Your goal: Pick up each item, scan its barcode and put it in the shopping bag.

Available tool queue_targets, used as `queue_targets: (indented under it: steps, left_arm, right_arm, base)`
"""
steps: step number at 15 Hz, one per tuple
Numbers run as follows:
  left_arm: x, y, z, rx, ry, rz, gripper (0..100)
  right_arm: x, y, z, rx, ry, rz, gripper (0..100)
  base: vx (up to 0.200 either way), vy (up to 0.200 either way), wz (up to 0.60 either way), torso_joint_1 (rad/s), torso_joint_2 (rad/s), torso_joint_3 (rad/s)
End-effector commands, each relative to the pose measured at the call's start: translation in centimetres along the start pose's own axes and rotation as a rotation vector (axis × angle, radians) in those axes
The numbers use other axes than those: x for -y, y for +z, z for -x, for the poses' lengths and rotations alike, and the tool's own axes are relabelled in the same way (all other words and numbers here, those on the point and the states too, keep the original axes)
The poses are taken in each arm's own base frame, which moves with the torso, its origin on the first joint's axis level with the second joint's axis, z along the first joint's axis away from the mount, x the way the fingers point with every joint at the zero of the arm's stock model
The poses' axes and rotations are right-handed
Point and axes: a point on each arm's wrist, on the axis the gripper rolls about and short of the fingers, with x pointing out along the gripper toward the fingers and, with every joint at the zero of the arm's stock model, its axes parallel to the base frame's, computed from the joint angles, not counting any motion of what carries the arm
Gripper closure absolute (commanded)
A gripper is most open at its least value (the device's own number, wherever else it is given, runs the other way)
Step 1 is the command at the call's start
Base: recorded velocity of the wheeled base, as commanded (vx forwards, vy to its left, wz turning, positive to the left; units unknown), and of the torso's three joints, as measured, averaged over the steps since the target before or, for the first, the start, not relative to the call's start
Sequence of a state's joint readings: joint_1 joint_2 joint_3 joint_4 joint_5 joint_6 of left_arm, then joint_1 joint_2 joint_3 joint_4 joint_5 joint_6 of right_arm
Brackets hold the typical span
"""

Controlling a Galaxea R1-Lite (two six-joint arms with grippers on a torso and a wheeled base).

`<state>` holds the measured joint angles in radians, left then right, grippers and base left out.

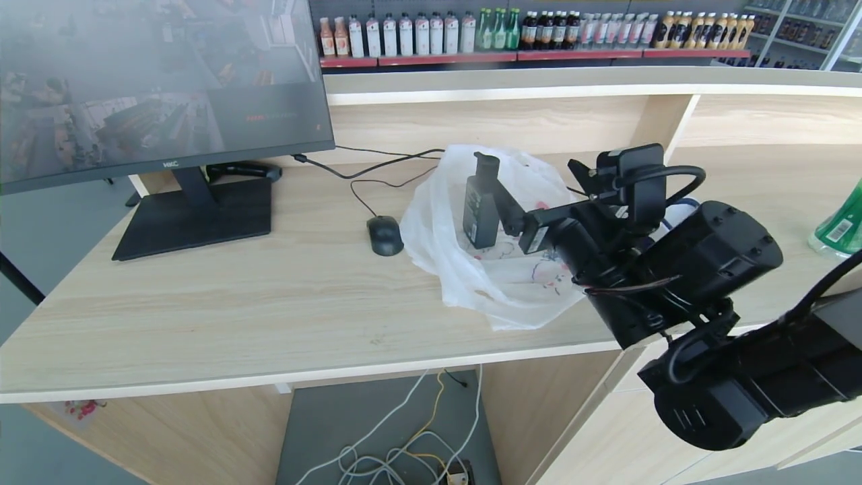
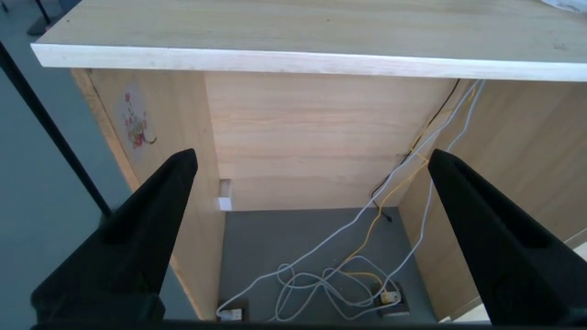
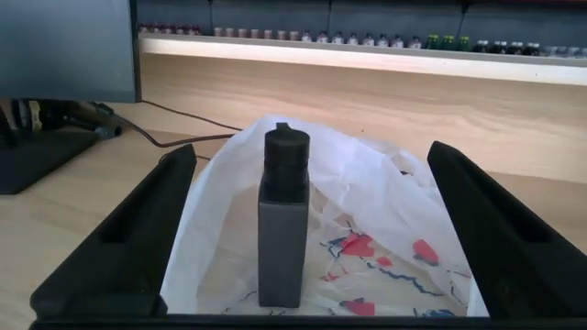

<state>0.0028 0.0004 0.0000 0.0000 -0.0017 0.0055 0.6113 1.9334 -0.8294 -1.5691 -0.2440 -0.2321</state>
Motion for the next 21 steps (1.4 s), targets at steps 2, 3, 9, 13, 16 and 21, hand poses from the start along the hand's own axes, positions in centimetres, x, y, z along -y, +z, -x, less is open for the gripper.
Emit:
queue_targets:
  steps: [2,3,9,13,16,21]
  left_arm:
    - [0.0,0.0,0.0,0.000,0.000,-0.002,0]
    - [0.0,0.0,0.0,0.000,0.000,-0.002,0]
    - [0.0,0.0,0.0,0.000,-0.003,-0.010,0]
    - [0.0,0.0,0.0,0.000,-0.003,-0.011,0]
    - [0.0,0.0,0.0,0.000,0.000,-0.008,0]
    - [0.0,0.0,0.0,0.000,-0.003,-0.016,0]
  right_arm:
    - [1.2,1.8,3.2,-0.031,0.008,0.002,0]
    - [1.4,1.4,4.6,-0.075,0.021,0.002,0]
    - [-0.4,2.0,6.2,-0.097,0.072,-0.179,0]
    - [-0.1,2.1,7.2,-0.115,0.080,-0.156,0]
    - [-0.1,2.1,7.1,-0.114,0.081,-0.173,0]
    - [-0.3,2.0,7.7,-0.130,0.090,-0.202,0]
  base:
    - [0.000,0.000,0.00,0.000,0.00,0.000]
    - [0.000,0.000,0.00,0.000,0.00,0.000]
    - [0.000,0.000,0.00,0.000,0.00,0.000]
    - [0.000,0.000,0.00,0.000,0.00,0.000]
    - [-0.200,0.000,0.00,0.004,0.00,0.002]
    - [-0.080,0.000,0.00,0.004,0.00,0.001]
